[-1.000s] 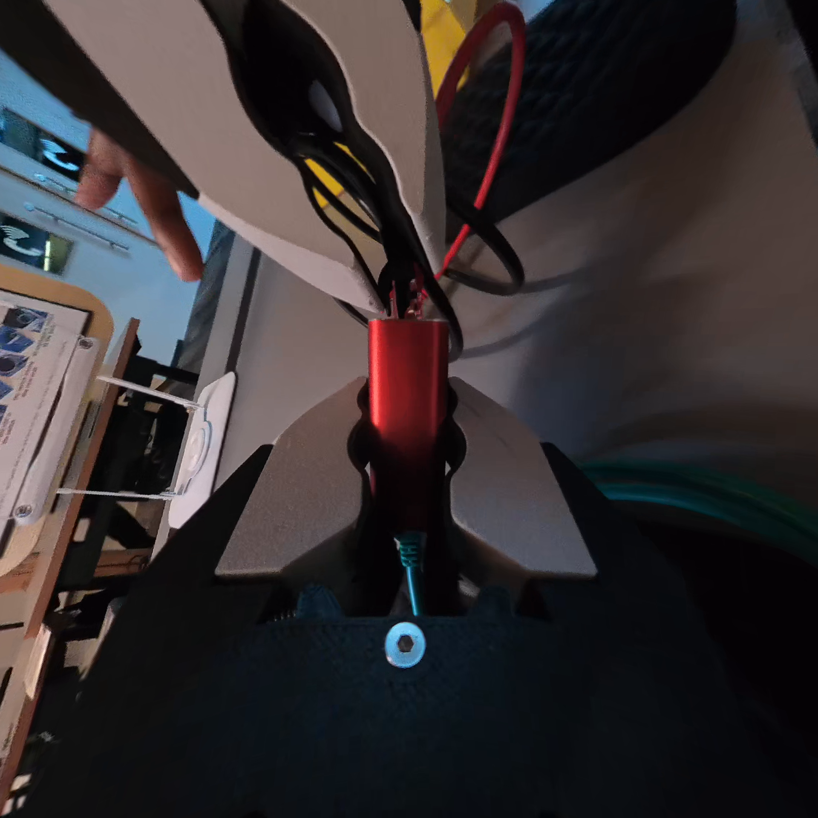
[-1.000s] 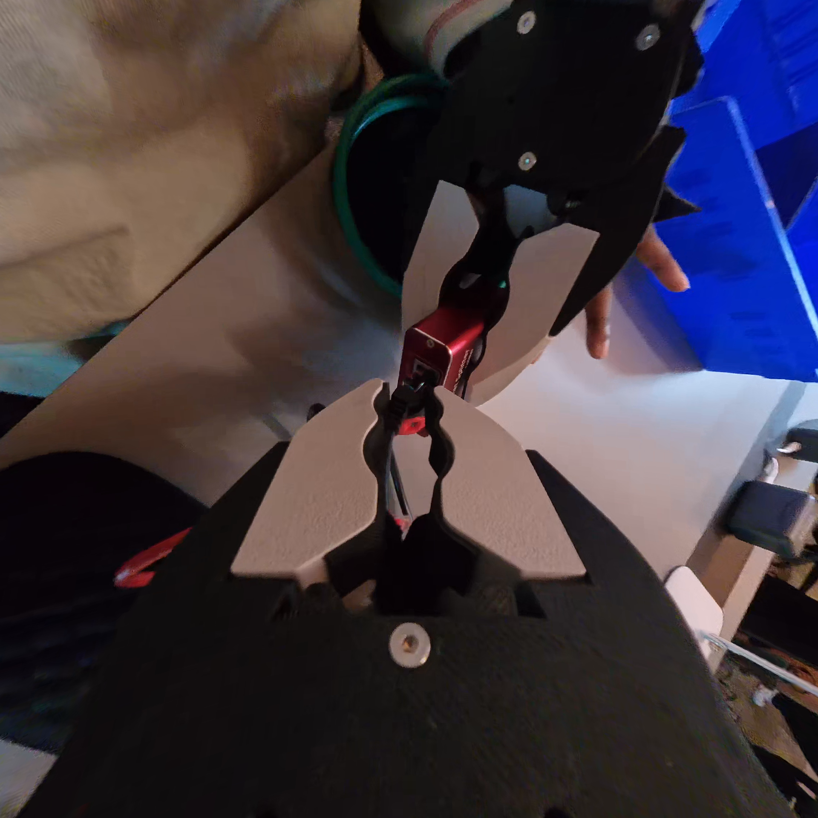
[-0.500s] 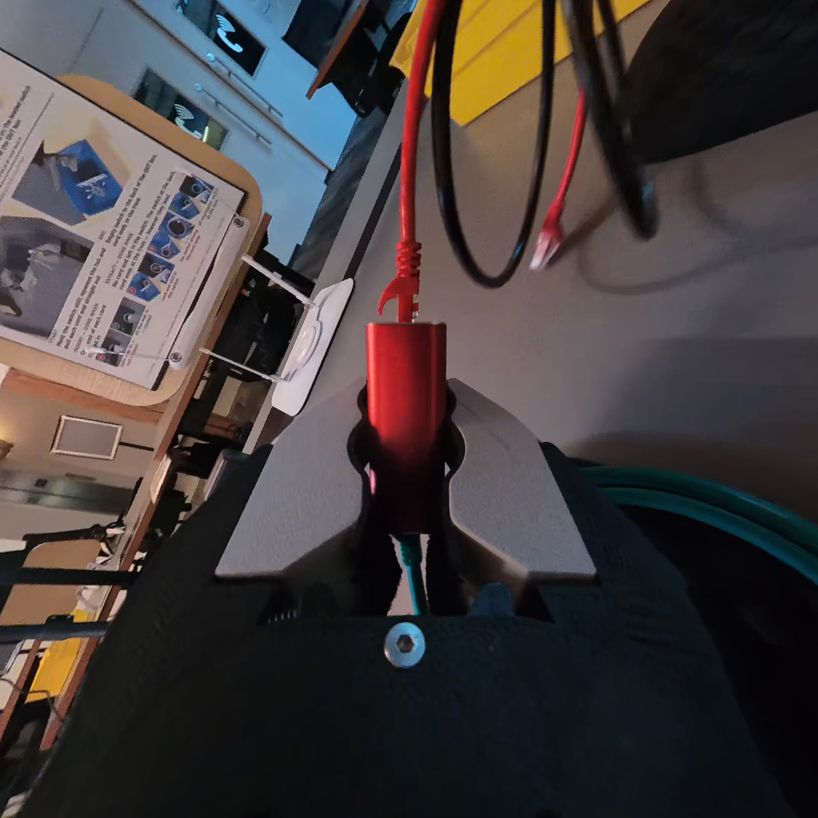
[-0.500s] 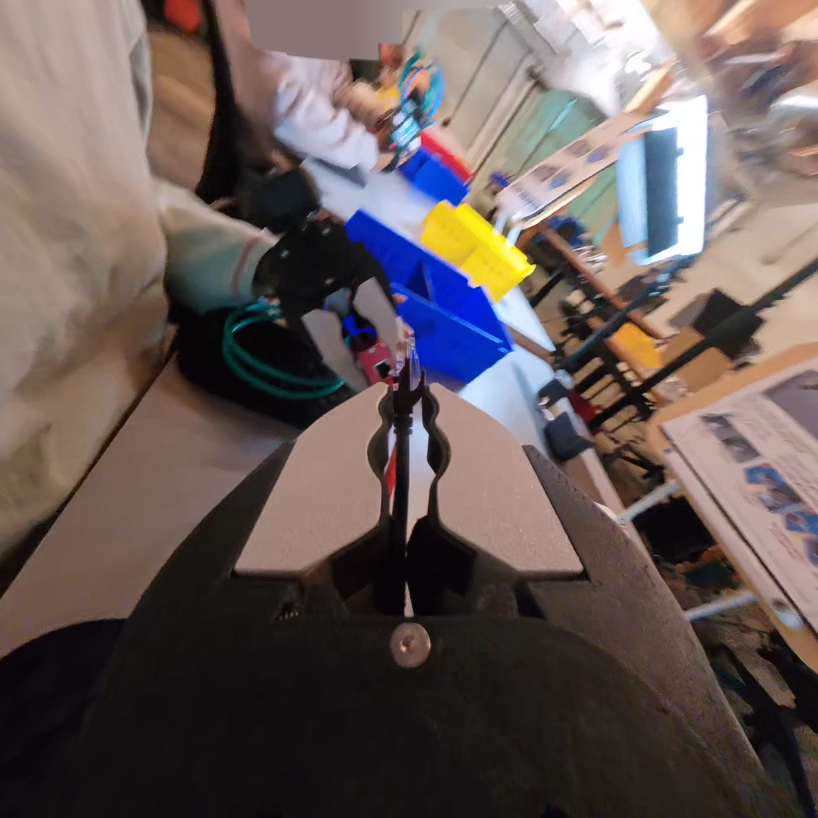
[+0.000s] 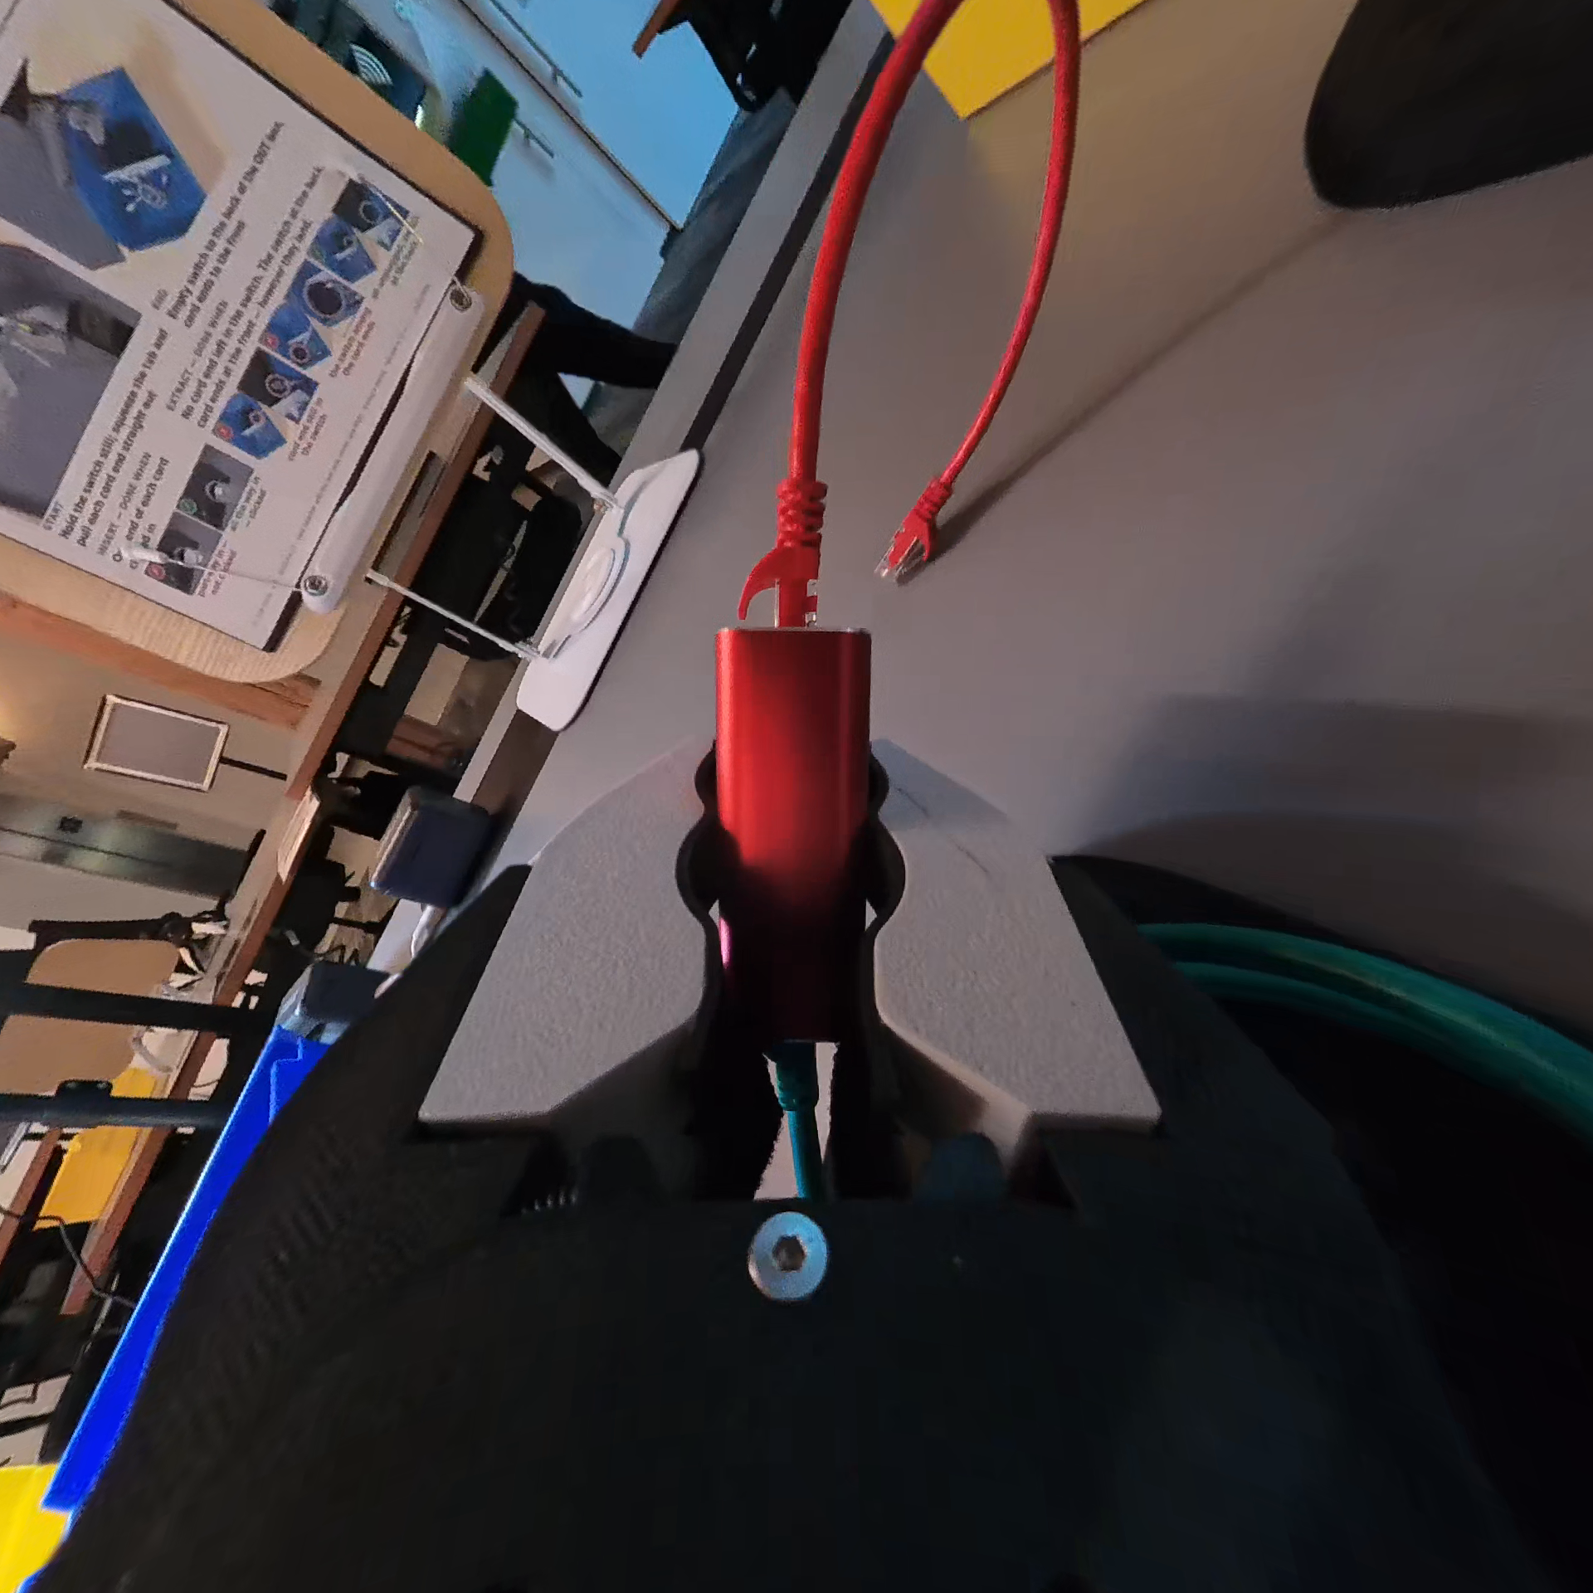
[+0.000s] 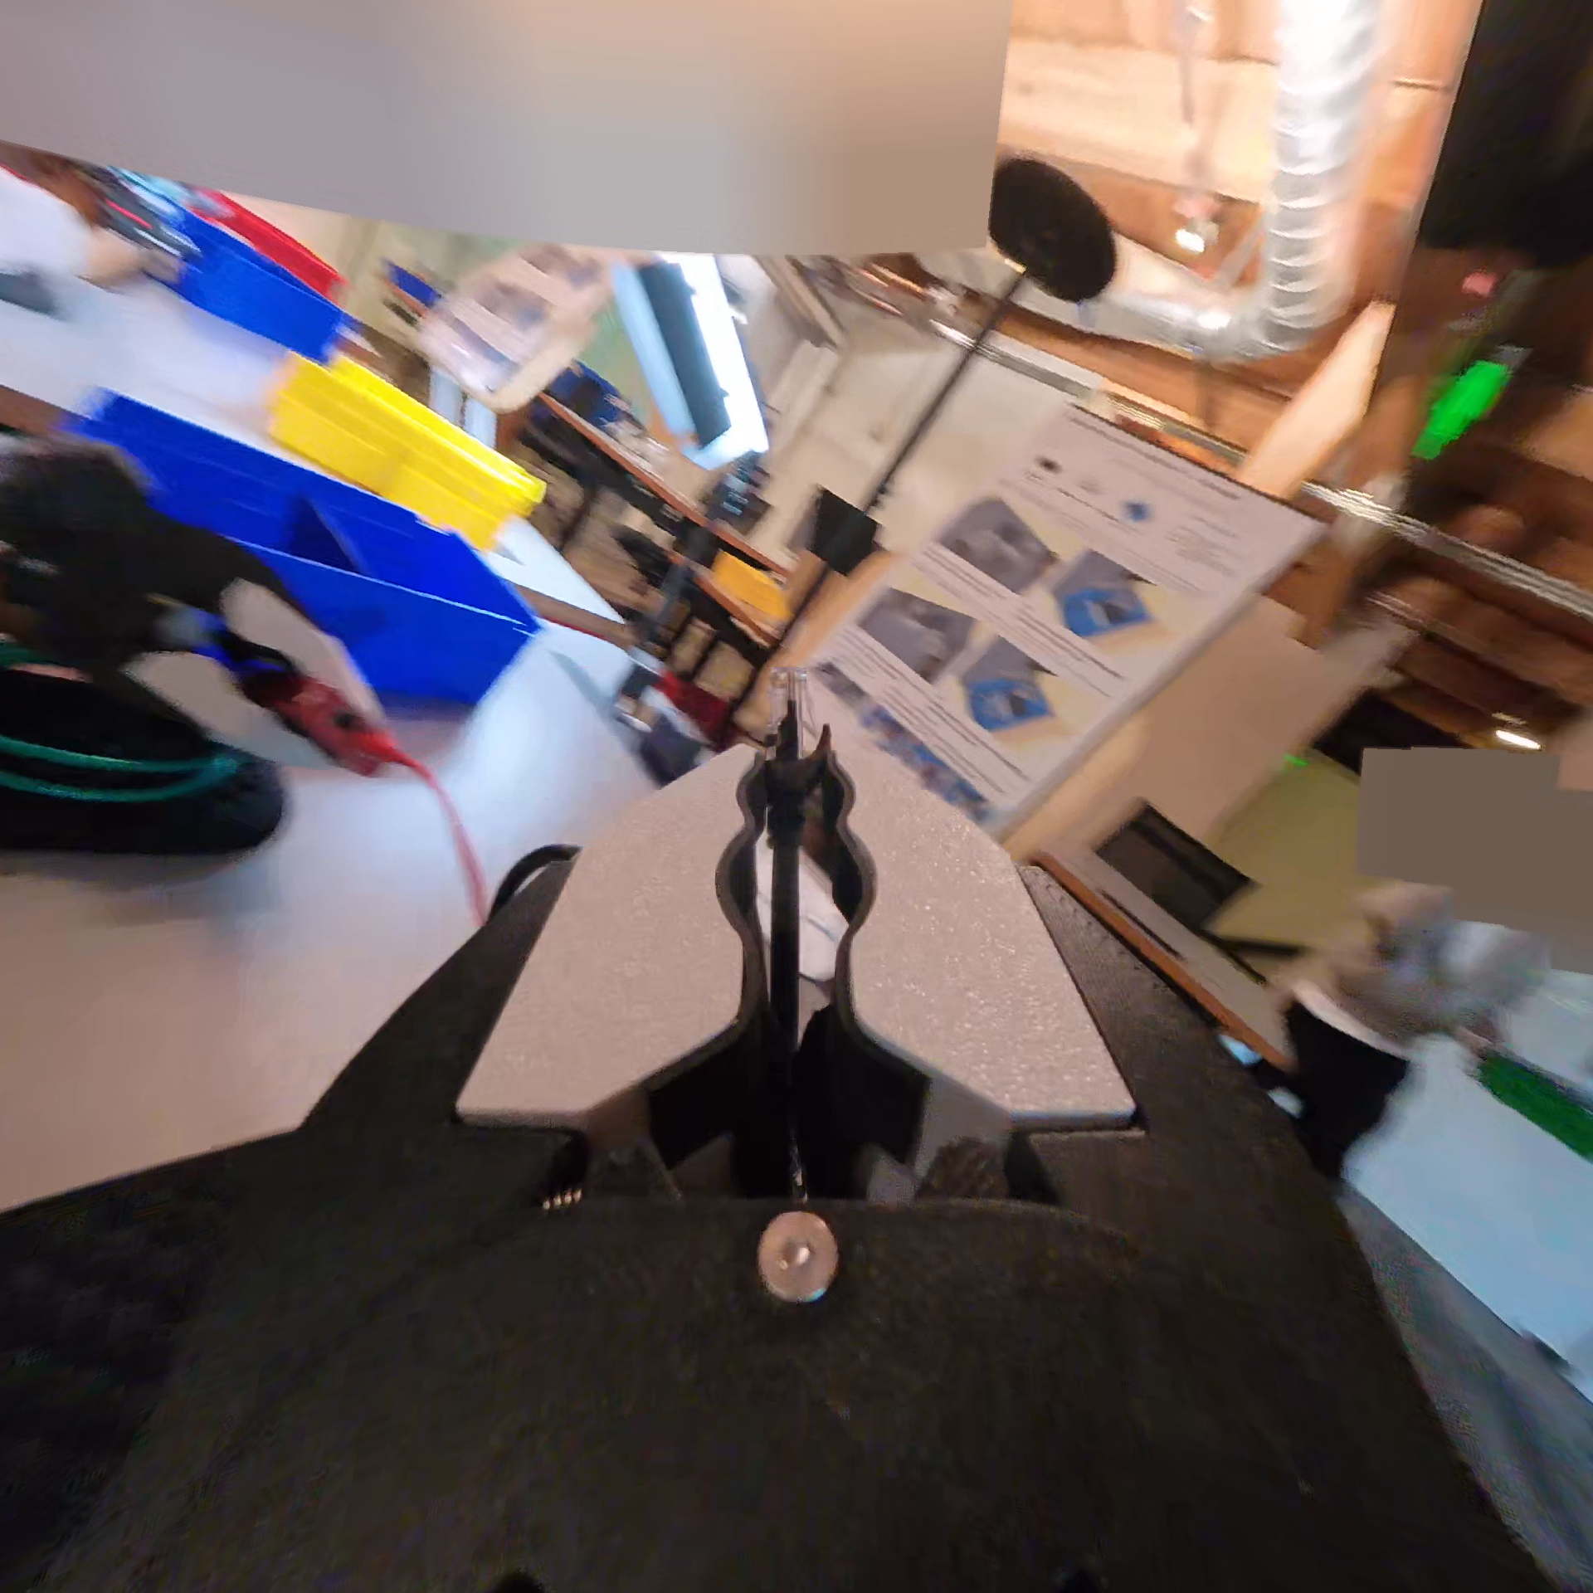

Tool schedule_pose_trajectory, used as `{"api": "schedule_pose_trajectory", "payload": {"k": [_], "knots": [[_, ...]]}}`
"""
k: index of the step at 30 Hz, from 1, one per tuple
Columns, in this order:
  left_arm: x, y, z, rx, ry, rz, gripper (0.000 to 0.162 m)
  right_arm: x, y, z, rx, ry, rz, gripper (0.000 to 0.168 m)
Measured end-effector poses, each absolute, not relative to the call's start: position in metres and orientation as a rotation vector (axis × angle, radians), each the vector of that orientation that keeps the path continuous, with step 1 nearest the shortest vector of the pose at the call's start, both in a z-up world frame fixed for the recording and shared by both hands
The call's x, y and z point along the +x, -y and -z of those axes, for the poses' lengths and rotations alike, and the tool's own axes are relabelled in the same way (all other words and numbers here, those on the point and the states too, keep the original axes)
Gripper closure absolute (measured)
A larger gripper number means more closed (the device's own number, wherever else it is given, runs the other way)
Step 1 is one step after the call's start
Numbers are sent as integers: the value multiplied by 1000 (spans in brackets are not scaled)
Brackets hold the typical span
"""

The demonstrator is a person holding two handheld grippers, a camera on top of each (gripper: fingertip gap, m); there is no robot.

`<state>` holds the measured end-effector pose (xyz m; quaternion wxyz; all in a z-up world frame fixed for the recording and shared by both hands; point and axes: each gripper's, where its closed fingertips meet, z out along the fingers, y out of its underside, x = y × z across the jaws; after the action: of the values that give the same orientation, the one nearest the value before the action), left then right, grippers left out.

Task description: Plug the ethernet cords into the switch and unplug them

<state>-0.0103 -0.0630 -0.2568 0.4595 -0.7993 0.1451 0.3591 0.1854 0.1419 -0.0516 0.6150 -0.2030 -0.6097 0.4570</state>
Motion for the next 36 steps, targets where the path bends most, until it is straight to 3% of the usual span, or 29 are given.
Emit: {"api": "schedule_pose_trajectory", "payload": {"k": [7,13,24,27,30,36], "knots": [[-6,60,251,-1931,-380,-898,133,206,-231,53,-595,1256,-475,156],[-5,59,251,-1932,-397,-914,133,184,-261,153,-560,1396,-88,156],[-1,57,249,-1934,-423,-904,133,167,-249,243,-816,1695,-409,154],[0,56,251,-1942,-417,-883,133,169,-246,259,-996,1831,-542,129],[-1,56,251,-1939,-411,-885,133,172,-244,255,-1107,1872,-613,108],[-4,56,244,-1887,-397,-945,133,164,-231,172,-1095,1505,-741,99]]}}
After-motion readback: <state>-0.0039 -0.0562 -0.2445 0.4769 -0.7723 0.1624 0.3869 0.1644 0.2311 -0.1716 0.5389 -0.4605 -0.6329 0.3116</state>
